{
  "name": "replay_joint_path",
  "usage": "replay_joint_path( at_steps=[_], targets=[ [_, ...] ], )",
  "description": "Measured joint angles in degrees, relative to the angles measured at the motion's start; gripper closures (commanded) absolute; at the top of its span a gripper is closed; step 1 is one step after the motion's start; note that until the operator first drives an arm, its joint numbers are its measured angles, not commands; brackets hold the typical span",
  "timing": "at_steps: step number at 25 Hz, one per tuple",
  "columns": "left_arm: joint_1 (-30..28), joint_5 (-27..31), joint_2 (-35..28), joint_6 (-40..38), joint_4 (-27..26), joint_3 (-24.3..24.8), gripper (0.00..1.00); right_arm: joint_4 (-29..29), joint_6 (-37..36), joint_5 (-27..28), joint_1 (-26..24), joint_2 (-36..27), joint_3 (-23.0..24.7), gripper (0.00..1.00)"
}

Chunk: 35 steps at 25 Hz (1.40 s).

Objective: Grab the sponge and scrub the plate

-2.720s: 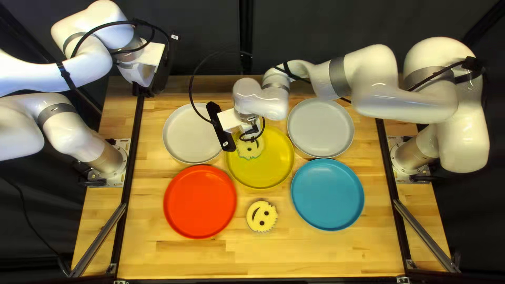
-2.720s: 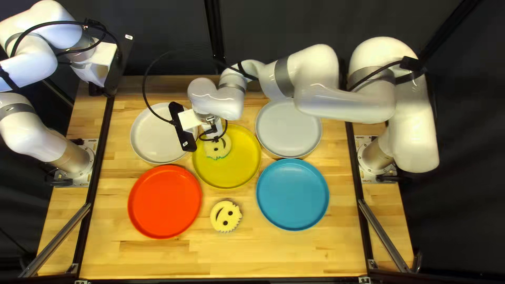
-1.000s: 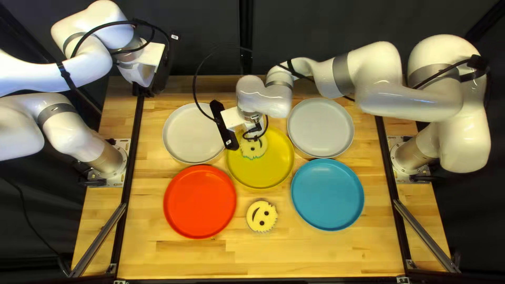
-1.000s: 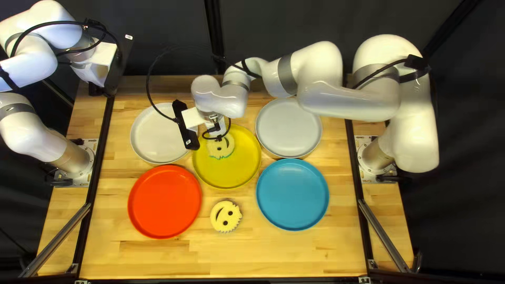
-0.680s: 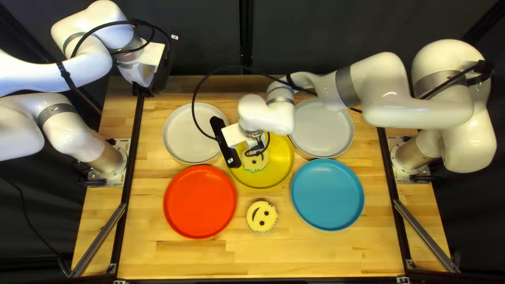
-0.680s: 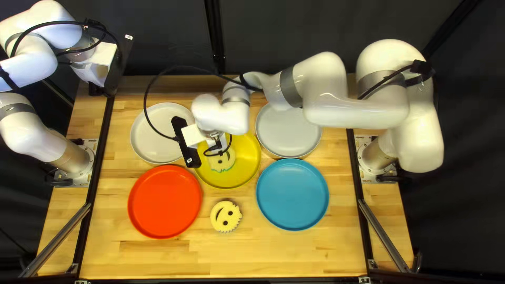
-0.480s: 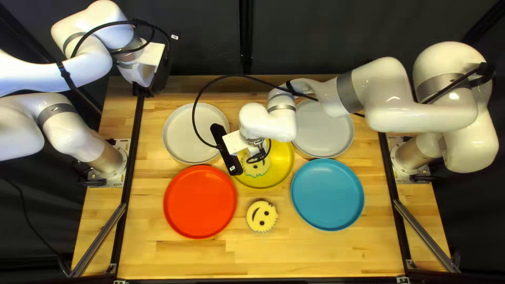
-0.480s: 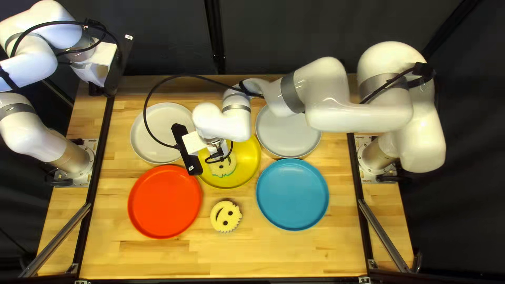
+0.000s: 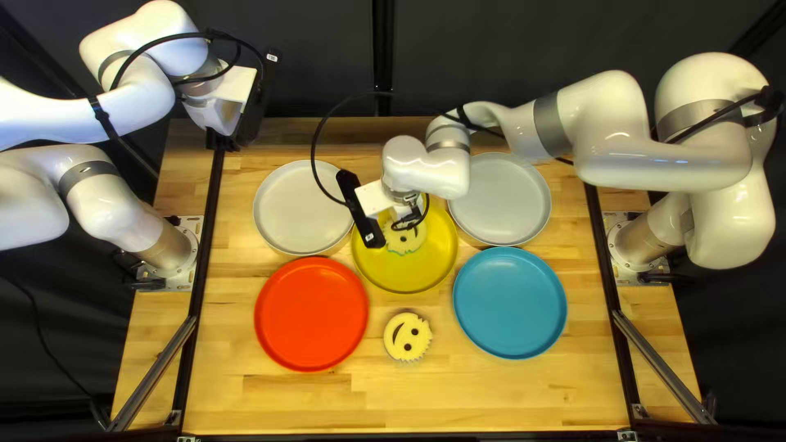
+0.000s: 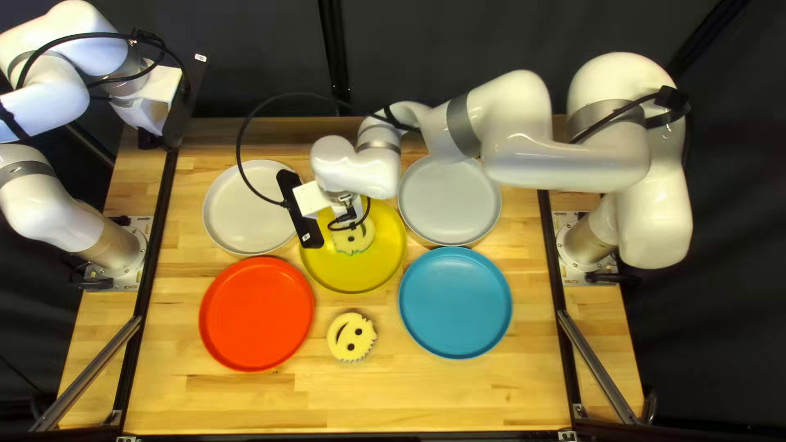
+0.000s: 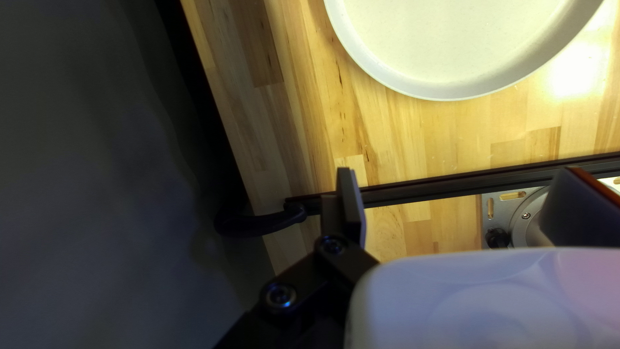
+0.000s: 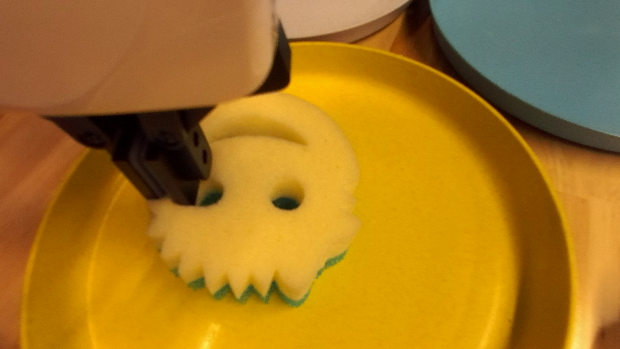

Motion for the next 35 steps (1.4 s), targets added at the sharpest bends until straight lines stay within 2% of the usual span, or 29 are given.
replay_joint_path(
  at_steps=[5, 18, 23, 28, 35],
  targets=[
    [0.0, 0.0, 0.0, 0.0, 0.0, 0.0, 0.0, 0.15, -0.25, -0.65, -0.8, -1.33, 1.76, 1.0],
    [0.0, 0.0, 0.0, 0.0, 0.0, 0.0, 0.0, -3.37, 9.73, -0.96, 9.15, -3.71, 5.26, 1.0],
    [0.0, 0.0, 0.0, 0.0, 0.0, 0.0, 0.0, -4.74, 11.62, -1.53, 11.21, -3.99, 6.49, 1.0],
    [0.0, 0.0, 0.0, 0.0, 0.0, 0.0, 0.0, -4.93, 10.34, -1.97, 9.62, -4.24, 7.07, 1.0],
    [0.0, 0.0, 0.0, 0.0, 0.0, 0.0, 0.0, -3.51, 4.74, -3.12, 3.44, -3.63, 7.05, 1.0]
  ],
)
